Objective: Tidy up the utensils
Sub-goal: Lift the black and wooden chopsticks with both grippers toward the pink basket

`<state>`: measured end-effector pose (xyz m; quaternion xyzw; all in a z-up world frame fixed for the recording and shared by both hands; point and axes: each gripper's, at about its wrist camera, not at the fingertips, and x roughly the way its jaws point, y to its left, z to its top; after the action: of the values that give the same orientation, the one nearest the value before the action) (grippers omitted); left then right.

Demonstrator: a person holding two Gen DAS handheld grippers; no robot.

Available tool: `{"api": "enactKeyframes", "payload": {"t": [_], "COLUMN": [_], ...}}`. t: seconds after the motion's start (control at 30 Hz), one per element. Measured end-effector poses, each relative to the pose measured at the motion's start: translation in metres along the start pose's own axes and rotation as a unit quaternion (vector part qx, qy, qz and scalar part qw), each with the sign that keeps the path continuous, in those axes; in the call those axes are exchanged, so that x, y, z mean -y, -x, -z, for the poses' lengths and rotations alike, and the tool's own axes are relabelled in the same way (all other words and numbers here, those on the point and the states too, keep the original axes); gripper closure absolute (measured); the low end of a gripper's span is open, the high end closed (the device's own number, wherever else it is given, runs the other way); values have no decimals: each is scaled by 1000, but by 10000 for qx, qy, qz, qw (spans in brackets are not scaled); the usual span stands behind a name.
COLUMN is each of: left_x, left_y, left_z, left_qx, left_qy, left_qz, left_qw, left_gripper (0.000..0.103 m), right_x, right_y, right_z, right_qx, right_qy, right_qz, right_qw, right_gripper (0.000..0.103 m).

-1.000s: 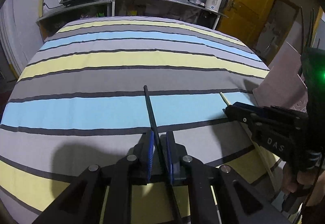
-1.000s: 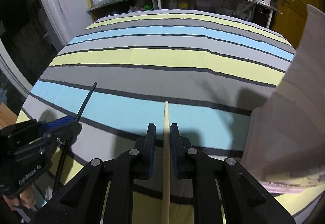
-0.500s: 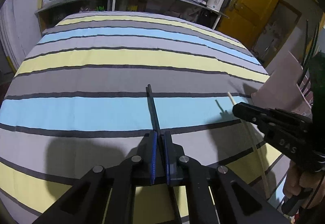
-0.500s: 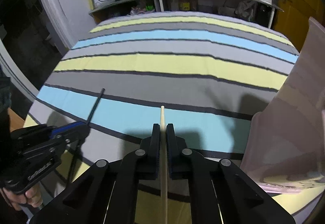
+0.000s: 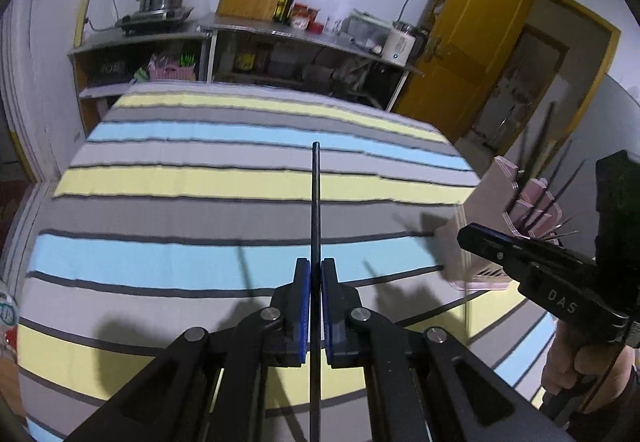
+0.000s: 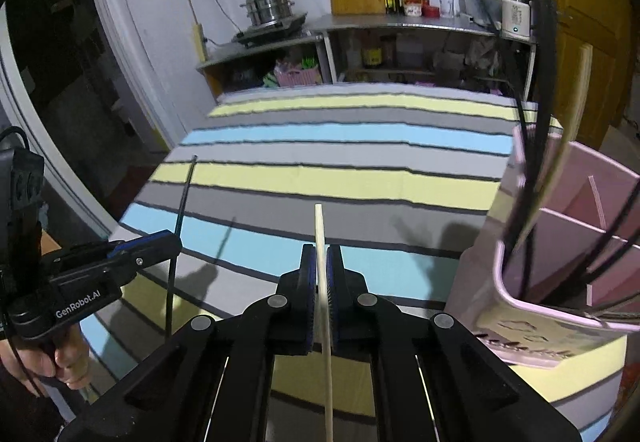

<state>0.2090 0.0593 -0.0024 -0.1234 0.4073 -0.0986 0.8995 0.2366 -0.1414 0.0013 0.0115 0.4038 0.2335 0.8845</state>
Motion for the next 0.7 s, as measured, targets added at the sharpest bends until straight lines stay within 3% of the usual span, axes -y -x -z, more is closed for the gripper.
{"api": "enactKeyframes", "payload": {"t": [0.37, 0.57, 0.7], "left_x": [19, 10, -2], "left_y": [39, 32, 18], "left_z": [-7, -1, 2], "left_qx": [273, 111, -58], "left_qy": [-183, -60, 27], "left_qz": [139, 154, 133], "left_qw": [9994, 9998, 9999], "left_gripper": [98, 98, 98], "right_x": [-2, -3, -1], "right_y": [45, 22, -5], "right_z": [-1, 9, 17], "right_qx": [365, 51, -254], "right_qy": [-67, -38, -66], "right_qz": [-12, -27, 3], "right_qw": [9993, 10000, 9997], "right_gripper": [101, 100, 91]}}
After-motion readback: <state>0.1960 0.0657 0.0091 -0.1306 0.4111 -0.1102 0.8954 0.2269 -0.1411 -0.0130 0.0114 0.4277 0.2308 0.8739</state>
